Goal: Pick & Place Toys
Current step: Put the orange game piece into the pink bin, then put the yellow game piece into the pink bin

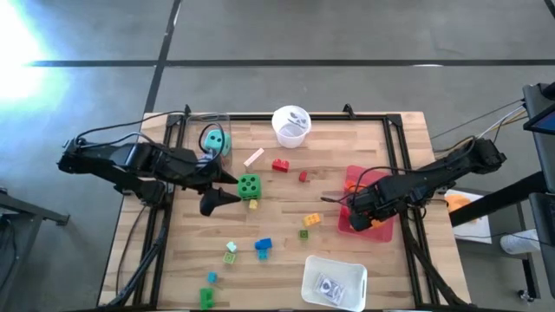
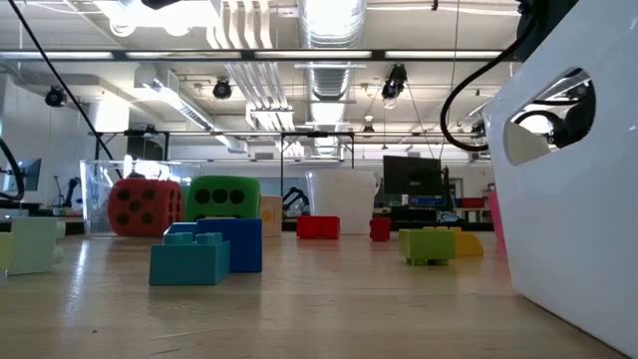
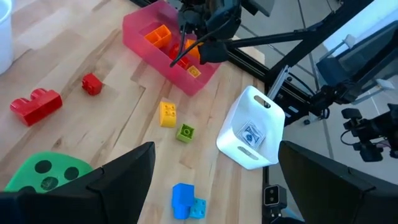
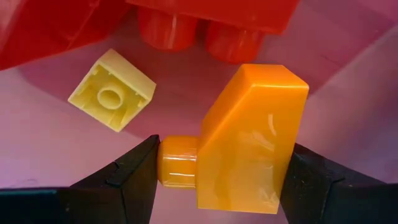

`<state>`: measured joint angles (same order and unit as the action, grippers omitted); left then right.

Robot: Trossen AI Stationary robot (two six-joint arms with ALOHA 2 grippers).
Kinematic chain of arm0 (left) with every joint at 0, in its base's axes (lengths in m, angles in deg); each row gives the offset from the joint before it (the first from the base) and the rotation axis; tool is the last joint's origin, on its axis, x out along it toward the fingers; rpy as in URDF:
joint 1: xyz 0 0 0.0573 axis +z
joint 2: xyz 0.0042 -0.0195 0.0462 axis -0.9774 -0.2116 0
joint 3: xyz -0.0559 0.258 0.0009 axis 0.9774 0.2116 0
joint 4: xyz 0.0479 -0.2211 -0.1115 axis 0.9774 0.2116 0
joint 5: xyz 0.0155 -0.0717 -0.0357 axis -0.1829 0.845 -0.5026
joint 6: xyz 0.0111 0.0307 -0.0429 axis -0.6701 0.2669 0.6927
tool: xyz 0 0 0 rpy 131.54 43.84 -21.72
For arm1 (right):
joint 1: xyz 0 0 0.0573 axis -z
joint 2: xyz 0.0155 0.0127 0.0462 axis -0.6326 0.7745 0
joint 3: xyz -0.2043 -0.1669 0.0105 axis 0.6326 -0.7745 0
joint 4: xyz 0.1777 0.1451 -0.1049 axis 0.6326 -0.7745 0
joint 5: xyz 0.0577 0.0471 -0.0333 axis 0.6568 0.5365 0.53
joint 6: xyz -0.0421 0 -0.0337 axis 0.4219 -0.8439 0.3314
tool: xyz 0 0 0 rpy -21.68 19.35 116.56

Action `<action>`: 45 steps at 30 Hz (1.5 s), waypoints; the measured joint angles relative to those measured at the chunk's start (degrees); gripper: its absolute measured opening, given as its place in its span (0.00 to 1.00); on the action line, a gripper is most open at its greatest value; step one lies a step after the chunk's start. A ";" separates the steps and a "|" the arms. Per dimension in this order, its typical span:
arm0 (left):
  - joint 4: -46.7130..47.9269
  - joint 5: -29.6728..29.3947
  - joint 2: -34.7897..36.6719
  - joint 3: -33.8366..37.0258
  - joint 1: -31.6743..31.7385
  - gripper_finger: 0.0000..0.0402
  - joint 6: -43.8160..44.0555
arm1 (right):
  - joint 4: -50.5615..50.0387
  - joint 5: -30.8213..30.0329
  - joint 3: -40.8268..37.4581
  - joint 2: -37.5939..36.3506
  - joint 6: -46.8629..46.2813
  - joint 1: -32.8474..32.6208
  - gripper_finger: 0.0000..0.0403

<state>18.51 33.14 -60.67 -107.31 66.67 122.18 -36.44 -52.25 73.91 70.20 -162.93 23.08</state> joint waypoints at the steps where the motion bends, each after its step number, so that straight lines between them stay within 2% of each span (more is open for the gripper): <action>1: 0.00 0.00 0.00 0.02 0.00 0.85 0.00 | 0.04 0.02 0.00 0.00 0.01 0.00 0.62; 9: 0.44 0.00 -0.04 0.31 0.00 0.85 0.94 | 0.52 -0.58 -0.02 0.00 -0.97 0.00 0.63; 15: 0.44 0.00 -0.02 0.31 0.00 0.85 1.09 | 1.04 -0.71 -0.02 0.00 -1.44 0.00 0.85; 18: 0.46 0.02 -0.02 0.31 0.00 0.85 1.09 | 1.08 -0.70 -0.02 0.00 -1.51 0.00 0.90; 27: 0.76 0.79 -0.02 0.31 0.00 0.85 1.07 | 0.84 -0.70 0.22 0.00 -1.45 -0.05 0.92; 32: 1.76 1.75 0.00 0.27 0.00 0.85 1.48 | -1.69 0.00 3.72 -0.13 0.57 -0.11 0.92; 34: 3.06 1.75 0.00 0.24 0.00 0.85 2.30 | -2.49 1.75 5.73 -0.15 1.66 -0.10 0.92; 38: 5.03 1.74 0.00 0.24 0.07 0.85 2.88 | -3.53 10.14 9.04 -0.22 1.87 -0.11 0.92; 40: 5.57 1.73 0.00 0.26 0.07 0.85 2.87 | -3.61 12.05 10.50 -0.22 1.80 -0.11 0.92; 42: 5.61 1.41 0.00 0.26 0.07 0.85 2.75 | -3.71 11.80 12.00 -0.24 1.67 -0.11 0.92; 45: 6.26 1.14 0.01 0.28 0.07 0.85 2.57 | -3.69 8.16 15.28 -0.24 1.75 -0.11 0.92</action>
<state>24.78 34.28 -60.66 -107.02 66.74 124.75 -40.13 -44.09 89.19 69.96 -161.18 22.97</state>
